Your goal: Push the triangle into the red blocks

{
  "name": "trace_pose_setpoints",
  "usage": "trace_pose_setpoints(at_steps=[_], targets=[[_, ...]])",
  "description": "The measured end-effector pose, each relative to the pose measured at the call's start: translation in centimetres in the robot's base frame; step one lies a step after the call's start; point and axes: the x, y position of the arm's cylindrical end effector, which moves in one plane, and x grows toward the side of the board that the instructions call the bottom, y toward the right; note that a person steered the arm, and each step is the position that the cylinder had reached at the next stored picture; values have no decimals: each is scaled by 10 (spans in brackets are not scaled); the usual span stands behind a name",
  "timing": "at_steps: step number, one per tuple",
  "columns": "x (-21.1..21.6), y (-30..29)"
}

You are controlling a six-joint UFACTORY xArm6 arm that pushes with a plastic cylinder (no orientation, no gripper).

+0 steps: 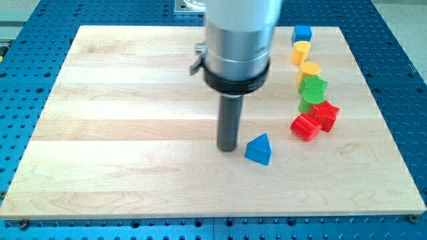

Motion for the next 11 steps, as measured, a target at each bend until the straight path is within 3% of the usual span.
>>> trace_pose_setpoints(at_steps=[2, 3, 4, 7, 9, 11], targets=[[10, 92], [19, 68], [40, 80], [32, 103], [32, 160], [32, 138]])
